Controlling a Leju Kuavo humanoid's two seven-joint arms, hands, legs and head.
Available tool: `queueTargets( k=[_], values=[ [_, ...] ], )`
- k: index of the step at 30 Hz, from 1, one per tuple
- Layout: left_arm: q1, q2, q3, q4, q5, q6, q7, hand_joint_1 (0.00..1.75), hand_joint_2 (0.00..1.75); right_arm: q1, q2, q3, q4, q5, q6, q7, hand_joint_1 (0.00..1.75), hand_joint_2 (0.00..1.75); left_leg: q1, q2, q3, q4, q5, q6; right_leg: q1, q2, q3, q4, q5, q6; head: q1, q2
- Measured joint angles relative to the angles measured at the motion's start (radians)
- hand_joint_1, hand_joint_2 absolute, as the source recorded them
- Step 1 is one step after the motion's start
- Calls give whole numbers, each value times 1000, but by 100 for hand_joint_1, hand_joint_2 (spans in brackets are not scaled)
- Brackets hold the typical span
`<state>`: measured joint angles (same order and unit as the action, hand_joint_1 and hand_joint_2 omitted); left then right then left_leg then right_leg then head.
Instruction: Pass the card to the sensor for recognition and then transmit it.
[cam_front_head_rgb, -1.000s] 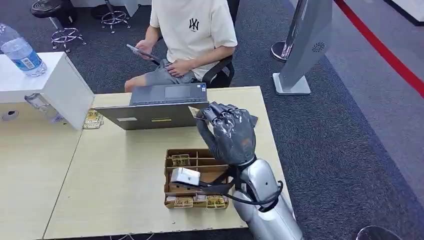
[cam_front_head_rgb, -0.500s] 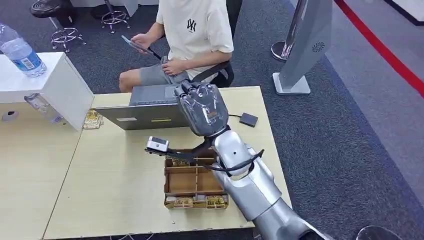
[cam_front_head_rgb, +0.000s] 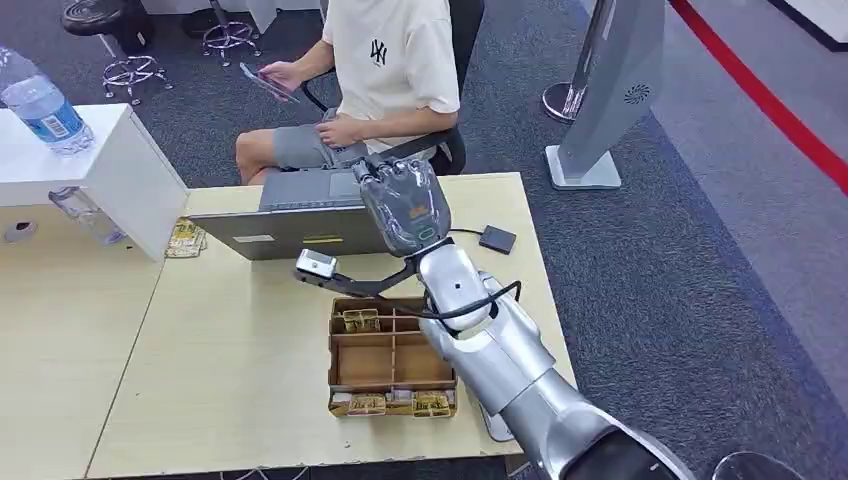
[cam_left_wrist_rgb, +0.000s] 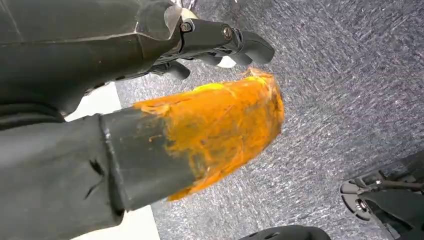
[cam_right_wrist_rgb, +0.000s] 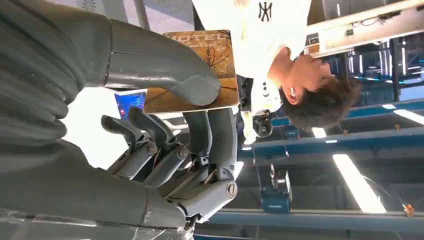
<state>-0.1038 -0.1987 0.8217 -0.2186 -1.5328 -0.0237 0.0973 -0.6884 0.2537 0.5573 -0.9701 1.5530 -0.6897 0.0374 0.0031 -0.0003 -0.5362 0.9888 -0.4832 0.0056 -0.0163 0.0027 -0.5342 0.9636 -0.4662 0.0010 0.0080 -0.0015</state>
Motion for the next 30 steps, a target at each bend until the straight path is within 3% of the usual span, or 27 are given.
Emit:
queueTargets(
  k=[30],
  values=[
    [-11,1,0,0,-2,3,7,0,0,-6,0,32,66,-1,0,24,175,175,0,0,0,0,0,0,0,0,0,0,0,0,0,0]
  ],
)
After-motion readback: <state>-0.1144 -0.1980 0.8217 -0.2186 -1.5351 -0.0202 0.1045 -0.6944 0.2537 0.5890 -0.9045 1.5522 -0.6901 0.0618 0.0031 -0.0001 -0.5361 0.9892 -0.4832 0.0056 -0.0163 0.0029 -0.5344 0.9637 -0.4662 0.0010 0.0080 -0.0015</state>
